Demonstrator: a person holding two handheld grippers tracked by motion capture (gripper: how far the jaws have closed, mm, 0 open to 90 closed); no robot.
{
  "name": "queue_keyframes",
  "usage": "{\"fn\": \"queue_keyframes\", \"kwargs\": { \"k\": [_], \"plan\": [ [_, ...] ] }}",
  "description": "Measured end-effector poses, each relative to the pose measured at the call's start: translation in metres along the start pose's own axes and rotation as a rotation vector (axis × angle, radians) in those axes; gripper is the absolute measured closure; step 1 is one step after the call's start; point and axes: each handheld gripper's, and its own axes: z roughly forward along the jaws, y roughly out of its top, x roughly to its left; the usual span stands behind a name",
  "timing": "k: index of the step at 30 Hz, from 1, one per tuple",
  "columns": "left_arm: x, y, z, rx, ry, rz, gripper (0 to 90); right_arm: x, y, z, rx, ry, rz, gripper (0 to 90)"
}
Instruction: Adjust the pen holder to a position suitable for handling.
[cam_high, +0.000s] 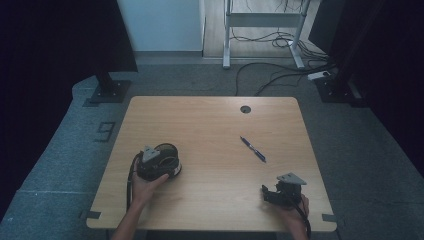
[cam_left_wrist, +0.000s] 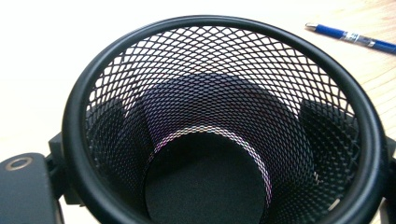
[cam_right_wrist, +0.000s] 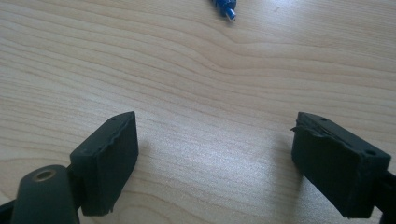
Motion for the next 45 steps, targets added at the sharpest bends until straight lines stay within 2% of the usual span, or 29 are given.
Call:
{"fn": "queue_keyframes", "kwargs": {
  "k": [5, 10, 14, 22, 35, 45],
  "plan": [
    [-0.005, 0.010, -0.009, -0.034, 0.000, -0.007, 10.1, 0.000, 0.000, 0.000, 0.000, -0.001, -0.001, 13.9],
    [-0.008, 0.017, -0.014, -0.039, -0.003, 0.004, 10.1, 0.000, 0.000, 0.000, 0.000, -0.001, 0.000, 13.9],
    [-0.009, 0.020, -0.016, -0.044, -0.018, -0.006, 10.1, 0.000, 0.000, 0.000, 0.000, -0.002, 0.000, 13.9],
    [-0.015, 0.030, -0.021, -0.056, -0.025, 0.015, 10.1, 0.000, 0.000, 0.000, 0.000, -0.003, 0.000, 14.0],
    [-0.029, 0.038, -0.018, -0.061, -0.051, 0.041, 10.1, 0.000, 0.000, 0.000, 0.000, -0.003, 0.000, 14.1],
    [-0.041, 0.036, -0.010, -0.049, -0.075, 0.054, 10.1, 0.000, 0.000, 0.000, 0.000, -0.003, 0.000, 14.1]
  ]
}}
